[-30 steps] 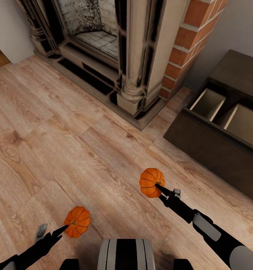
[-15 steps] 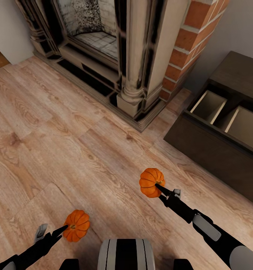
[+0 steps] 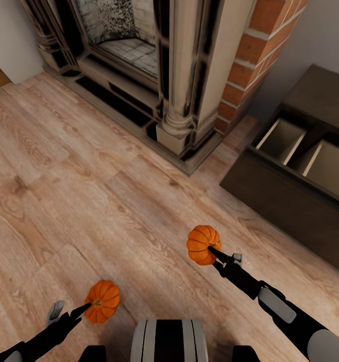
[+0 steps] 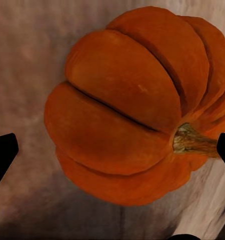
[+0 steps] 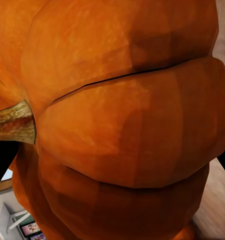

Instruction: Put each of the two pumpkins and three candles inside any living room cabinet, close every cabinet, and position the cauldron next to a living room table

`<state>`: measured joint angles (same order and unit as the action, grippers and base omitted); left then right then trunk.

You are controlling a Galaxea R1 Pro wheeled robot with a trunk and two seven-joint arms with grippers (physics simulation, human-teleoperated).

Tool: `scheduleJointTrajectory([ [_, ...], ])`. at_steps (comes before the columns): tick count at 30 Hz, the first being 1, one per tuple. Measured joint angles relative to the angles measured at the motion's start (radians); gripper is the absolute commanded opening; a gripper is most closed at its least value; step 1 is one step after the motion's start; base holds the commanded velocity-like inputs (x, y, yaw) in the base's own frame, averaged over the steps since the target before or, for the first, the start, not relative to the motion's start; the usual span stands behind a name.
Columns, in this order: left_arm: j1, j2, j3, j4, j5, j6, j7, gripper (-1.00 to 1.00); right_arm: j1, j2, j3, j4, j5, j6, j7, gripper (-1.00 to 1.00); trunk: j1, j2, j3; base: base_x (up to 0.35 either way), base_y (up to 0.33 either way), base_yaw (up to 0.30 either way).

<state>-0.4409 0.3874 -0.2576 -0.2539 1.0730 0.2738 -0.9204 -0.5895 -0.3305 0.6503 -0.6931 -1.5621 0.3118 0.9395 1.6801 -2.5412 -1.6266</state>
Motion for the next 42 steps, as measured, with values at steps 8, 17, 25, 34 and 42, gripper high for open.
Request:
scheduleJointTrajectory([
  [8, 0.000, -0.003, 0.001, -0.001, 0.001, 0.000, 0.016, 1.00, 0.000, 0.000, -0.001, 0.000, -0.001, 0.001, 0.000, -1.00, 0.000, 0.000, -0.004, 0.000, 0.000, 0.000],
  [17, 0.000, -0.005, 0.000, -0.001, 0.000, 0.000, 0.015, 1.00, 0.000, 0.000, -0.001, 0.000, -0.001, 0.001, 0.000, -1.00, 0.002, -0.001, -0.019, 0.000, 0.000, 0.000],
  [25, 0.000, -0.005, 0.000, -0.001, -0.001, 0.000, 0.013, 1.00, 0.000, 0.000, -0.001, 0.000, 0.000, 0.000, 0.000, -1.00, 0.003, -0.001, -0.023, 0.000, 0.000, 0.000],
  [34, 0.000, -0.005, 0.000, -0.001, 0.000, -0.001, 0.012, 1.00, 0.000, 0.000, -0.001, 0.000, -0.001, 0.001, 0.000, -1.00, 0.004, -0.002, -0.035, 0.000, 0.000, 0.000],
  [42, 0.000, -0.005, 0.000, -0.001, 0.000, -0.001, 0.010, 1.00, 0.000, 0.000, -0.001, 0.000, -0.001, 0.001, 0.000, -1.00, 0.004, -0.002, -0.035, 0.000, -0.016, 0.000],
])
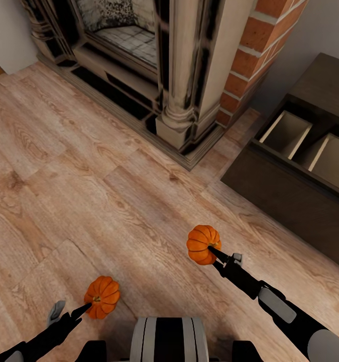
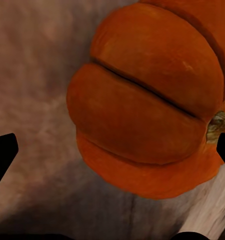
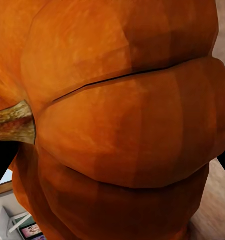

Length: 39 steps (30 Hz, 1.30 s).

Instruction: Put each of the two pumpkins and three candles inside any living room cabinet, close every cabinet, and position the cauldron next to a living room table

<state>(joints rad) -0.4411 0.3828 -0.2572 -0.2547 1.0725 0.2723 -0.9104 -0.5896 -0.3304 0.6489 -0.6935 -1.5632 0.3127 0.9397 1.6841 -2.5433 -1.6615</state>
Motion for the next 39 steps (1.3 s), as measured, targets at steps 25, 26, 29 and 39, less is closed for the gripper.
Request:
scheduleJointTrajectory([
  [25, 0.000, 0.000, -0.002, 0.000, -0.001, -0.011, 0.001, 1.00, 0.000, 0.000, 0.000, 0.000, 0.000, 0.000, 0.001, -1.00, 0.000, 0.000, 0.000, 0.035, -0.032, 0.000],
  [26, 0.000, 0.000, -0.002, 0.000, -0.001, -0.011, 0.001, 1.00, 0.000, 0.000, 0.000, 0.000, 0.000, 0.000, 0.001, -1.00, 0.000, 0.000, 0.000, 0.011, -0.020, 0.000],
  [29, 0.000, 0.000, -0.002, 0.000, -0.001, -0.011, 0.001, 1.00, 0.000, 0.000, 0.000, 0.000, 0.000, 0.000, 0.001, -1.00, 0.000, 0.000, 0.000, 0.005, -0.009, 0.000],
  [39, 0.000, 0.000, -0.002, 0.000, -0.002, -0.011, 0.001, 1.00, 0.000, 0.000, -0.001, 0.000, 0.000, 0.000, 0.001, -1.00, 0.000, 0.000, 0.000, 0.000, -0.067, 0.000],
])
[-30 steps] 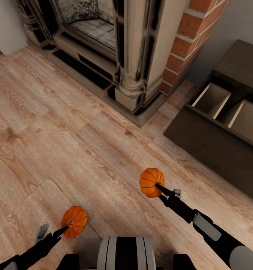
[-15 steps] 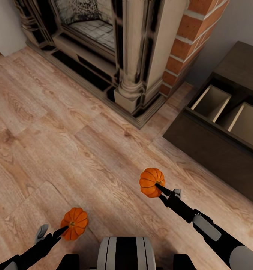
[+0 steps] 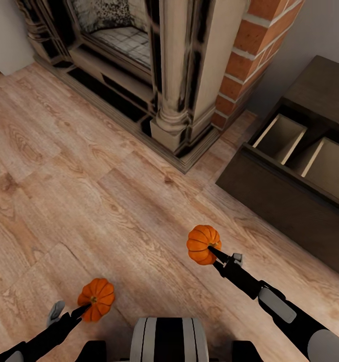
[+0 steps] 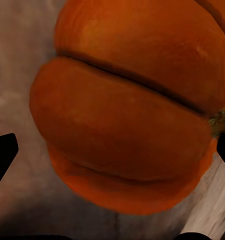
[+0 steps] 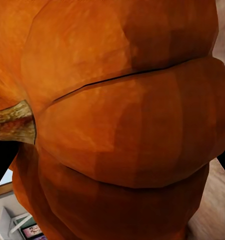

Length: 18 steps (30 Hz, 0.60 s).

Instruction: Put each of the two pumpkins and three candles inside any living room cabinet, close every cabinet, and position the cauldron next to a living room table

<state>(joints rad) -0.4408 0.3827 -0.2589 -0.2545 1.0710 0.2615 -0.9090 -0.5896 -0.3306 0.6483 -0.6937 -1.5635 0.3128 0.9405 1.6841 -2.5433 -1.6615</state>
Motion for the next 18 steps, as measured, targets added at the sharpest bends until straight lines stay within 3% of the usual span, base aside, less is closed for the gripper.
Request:
scheduleJointTrajectory([
  [18, 0.000, 0.000, 0.001, -0.002, 0.008, 0.006, -0.003, 1.00, 0.000, 0.000, -0.001, 0.000, 0.000, 0.000, 0.000, -1.00, 0.000, 0.000, 0.000, 0.045, -0.040, 0.000],
])
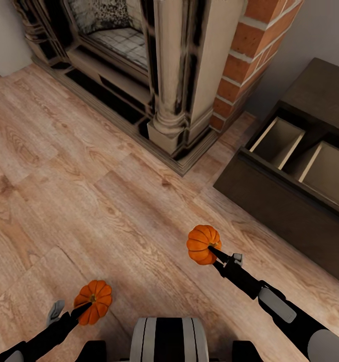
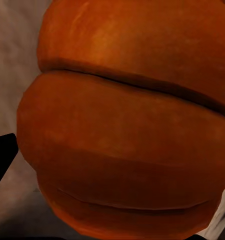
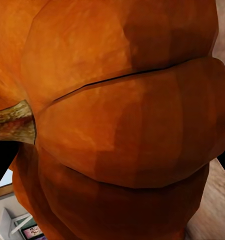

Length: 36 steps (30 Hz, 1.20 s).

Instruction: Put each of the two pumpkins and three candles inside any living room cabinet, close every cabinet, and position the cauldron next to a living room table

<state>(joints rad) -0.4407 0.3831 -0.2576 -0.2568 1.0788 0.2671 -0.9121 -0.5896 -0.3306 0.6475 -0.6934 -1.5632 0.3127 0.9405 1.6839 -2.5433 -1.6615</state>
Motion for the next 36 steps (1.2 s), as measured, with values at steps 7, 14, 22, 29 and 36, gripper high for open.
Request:
scheduleJointTrajectory([
  [7, 0.000, 0.000, -0.002, 0.000, 0.000, 0.001, 0.000, -1.00, 0.000, -0.001, 0.000, 0.000, 0.000, 0.000, 0.000, -1.00, 0.000, 0.000, 0.000, 0.002, -0.002, 0.000],
  [14, 0.000, 0.000, -0.001, 0.000, 0.000, 0.001, 0.000, -1.00, 0.000, 0.000, 0.000, 0.000, 0.000, 0.000, -0.001, -1.00, 0.000, 0.000, 0.000, 0.000, 0.000, 0.000],
  [22, 0.000, 0.000, -0.001, 0.000, 0.000, 0.000, -0.001, -1.00, 0.000, 0.000, 0.000, 0.000, 0.000, 0.000, -0.001, -1.00, 0.000, 0.000, 0.000, 0.000, 0.000, 0.000],
  [29, 0.000, 0.000, 0.000, 0.000, 0.000, -0.001, -0.001, -1.00, 0.000, 0.000, 0.000, 0.000, 0.000, 0.000, -0.002, -1.00, 0.000, 0.000, 0.000, 0.000, 0.000, 0.000],
  [36, 0.000, 0.000, 0.000, 0.000, -0.001, -0.001, -0.001, -1.00, 0.000, 0.000, 0.001, 0.000, 0.000, 0.000, -0.002, -1.00, 0.000, 0.000, 0.000, 0.000, 0.000, 0.000],
])
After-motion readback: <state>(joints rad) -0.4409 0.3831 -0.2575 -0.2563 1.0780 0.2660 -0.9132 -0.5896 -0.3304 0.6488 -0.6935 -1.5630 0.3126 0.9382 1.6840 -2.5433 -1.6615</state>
